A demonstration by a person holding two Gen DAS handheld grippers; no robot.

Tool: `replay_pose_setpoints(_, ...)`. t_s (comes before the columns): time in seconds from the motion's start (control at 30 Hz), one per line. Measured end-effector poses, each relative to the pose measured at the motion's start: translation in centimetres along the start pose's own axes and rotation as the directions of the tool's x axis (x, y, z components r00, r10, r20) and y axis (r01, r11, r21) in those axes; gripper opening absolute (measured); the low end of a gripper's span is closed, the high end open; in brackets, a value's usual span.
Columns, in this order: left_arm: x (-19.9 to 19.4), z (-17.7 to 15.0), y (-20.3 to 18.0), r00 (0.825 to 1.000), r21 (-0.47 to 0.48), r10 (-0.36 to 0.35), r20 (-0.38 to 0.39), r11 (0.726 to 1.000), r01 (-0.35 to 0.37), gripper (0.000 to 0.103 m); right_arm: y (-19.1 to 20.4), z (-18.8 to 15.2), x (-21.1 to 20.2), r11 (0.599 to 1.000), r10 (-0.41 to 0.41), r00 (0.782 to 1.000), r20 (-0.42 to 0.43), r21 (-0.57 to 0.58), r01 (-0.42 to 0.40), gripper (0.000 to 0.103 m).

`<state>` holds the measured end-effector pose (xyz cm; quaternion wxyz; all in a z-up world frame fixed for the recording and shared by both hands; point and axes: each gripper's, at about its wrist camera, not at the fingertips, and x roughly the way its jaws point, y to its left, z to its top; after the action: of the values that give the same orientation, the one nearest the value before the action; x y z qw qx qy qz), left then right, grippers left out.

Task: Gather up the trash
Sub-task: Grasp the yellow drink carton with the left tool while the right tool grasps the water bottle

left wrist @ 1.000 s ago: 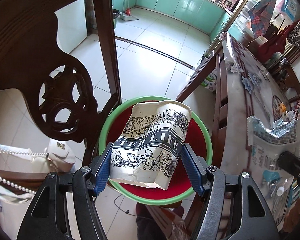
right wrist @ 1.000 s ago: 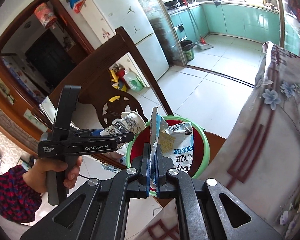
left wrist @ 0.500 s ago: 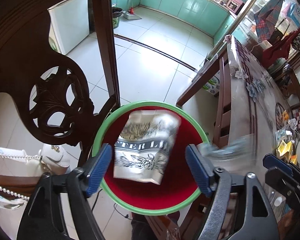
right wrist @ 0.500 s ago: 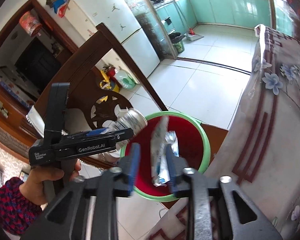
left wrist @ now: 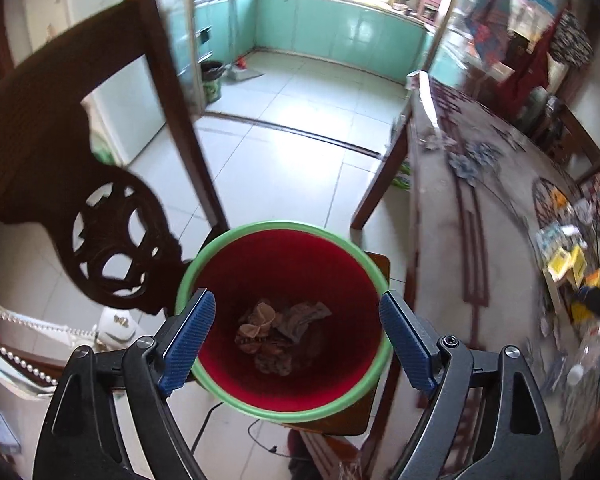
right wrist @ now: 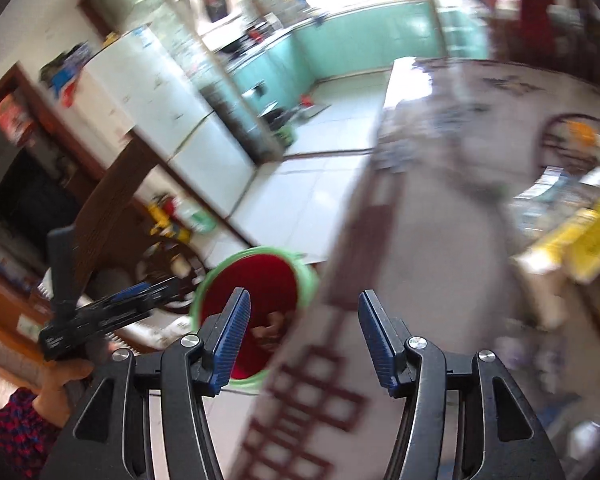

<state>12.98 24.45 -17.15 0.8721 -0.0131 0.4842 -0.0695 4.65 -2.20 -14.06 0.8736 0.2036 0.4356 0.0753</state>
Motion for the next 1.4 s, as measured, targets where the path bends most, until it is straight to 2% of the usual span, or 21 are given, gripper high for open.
replay_pose_setpoints(0.07,-0.4,-0.3,-2.6,1.0,0.069,-0.027,0.009,0.997,0.026,0.085,-3.9,-0.2,-2.7,0.994,-0.104,0.994,0.025,0.049,0.103,0.055)
replay_pose_setpoints(0.13,-0.8,-0.6,-5.3,0.998,0.132,-0.057,0.007,0.99,0.056,0.085,-8.4,-0.6,-5.8,0.967,-0.231,0.973,0.025,0.112,0.227,0.055)
replay_pose_setpoints(0.17,-1.1,-0.8,-6.9,0.997,0.161,-0.074,0.005,0.984,0.072,0.085,-10.1,-0.8,-7.1,0.954,-0.268,0.963,0.021,0.144,0.262,0.056)
replay_pose_setpoints(0.27,-2.1,-1.4,-11.9,0.989,0.244,-0.15,0.013,0.959,0.143,0.085,-16.6,-2.6,-10.6,0.874,-0.387,0.922,-0.021,0.31,0.374,0.06)
replay_pose_setpoints(0.37,-2.8,-1.2,-17.7,0.968,0.317,-0.253,0.0,0.918,0.239,0.085,-21.2,-4.1,-11.8,0.82,-0.386,0.92,-0.069,0.432,0.376,0.06)
replay_pose_setpoints(0.43,-3.2,-0.7,-21.8,0.947,0.359,-0.321,-0.01,0.883,0.303,0.085,-23.2,-4.6,-11.3,0.794,-0.367,0.923,-0.111,0.48,0.374,0.06)
replay_pose_setpoints(0.57,-3.5,0.6,-28.6,0.911,0.394,-0.411,-0.044,0.83,0.394,0.085,-25.4,-5.2,-8.9,0.786,-0.269,0.952,-0.144,0.539,0.303,0.062)
replay_pose_setpoints(0.63,-3.6,0.5,-31.6,0.901,0.408,-0.429,-0.061,0.813,0.415,0.085,-26.6,-5.3,-7.3,0.788,-0.187,0.969,-0.161,0.564,0.246,0.067)
replay_pose_setpoints(0.7,-3.3,0.5,-34.1,0.898,0.431,-0.434,-0.078,0.797,0.423,0.085,-26.8,-5.0,-7.1,0.81,-0.178,0.973,-0.149,0.539,0.231,0.068)
replay_pose_setpoints(0.73,-3.0,0.5,-35.5,0.896,0.446,-0.434,-0.092,0.787,0.427,0.085,-27.2,-5.0,-7.1,0.823,-0.155,0.977,-0.147,0.527,0.21,0.066)
replay_pose_setpoints(0.77,-2.7,0.3,-36.6,0.895,0.455,-0.434,-0.104,0.78,0.431,0.085,-27.7,-5.0,-7.1,0.829,-0.116,0.983,-0.14,0.531,0.174,0.056)
replay_pose_setpoints(0.8,-2.3,0.2,-37.6,0.894,0.462,-0.433,-0.118,0.773,0.435,0.085,-28.5,-5.1,-7.4,0.829,-0.083,0.987,-0.135,0.541,0.144,0.055)
replay_pose_setpoints(0.87,-1.3,-0.4,-39.8,0.891,0.478,-0.423,-0.163,0.757,0.446,0.085,-29.7,-5.7,-8.6,0.832,-0.069,0.991,-0.11,0.542,0.118,0.055)
replay_pose_setpoints(1.0,0.7,-1.9,-43.9,0.879,0.515,-0.399,-0.262,0.712,0.477,0.085,-31.8,-6.1,-12.4,0.853,-0.135,0.989,-0.065,0.501,0.149,0.055)
replay_pose_setpoints(1.07,1.8,-2.7,-46.1,0.861,0.52,-0.39,-0.325,0.687,0.507,0.085,-32.6,-5.9,-14.1,0.858,-0.194,0.979,-0.057,0.475,0.198,0.055)
replay_pose_setpoints(1.13,2.7,-3.5,-47.6,0.857,0.53,-0.369,-0.36,0.675,0.513,0.083,-33.4,-5.6,-15.4,0.854,-0.233,0.971,-0.046,0.468,0.227,0.055)
replay_pose_setpoints(1.2,3.8,-4.2,-48.9,0.862,0.543,-0.332,-0.384,0.673,0.501,0.07,-34.1,-5.1,-16.3,0.846,-0.248,0.968,-0.031,0.481,0.232,0.055)
replay_pose_setpoints(1.27,5.3,-4.9,-49.7,0.862,0.54,-0.288,-0.417,0.684,0.49,0.045,-34.2,-4.8,-17.0,0.843,-0.25,0.968,-0.017,0.489,0.226,0.055)
replay_pose_setpoints(1.33,6.4,-5.2,-49.6,0.856,0.517,-0.265,-0.444,0.705,0.486,0.035,-34.0,-4.6,-17.1,0.847,-0.254,0.967,-0.011,0.481,0.228,0.055)
replay_pose_setpoints(1.4,6.3,-5.1,-49.1,0.853,0.486,-0.279,-0.441,0.724,0.489,0.035,-33.7,-4.4,-17.2,0.855,-0.255,0.967,-0.007,0.466,0.228,0.055)
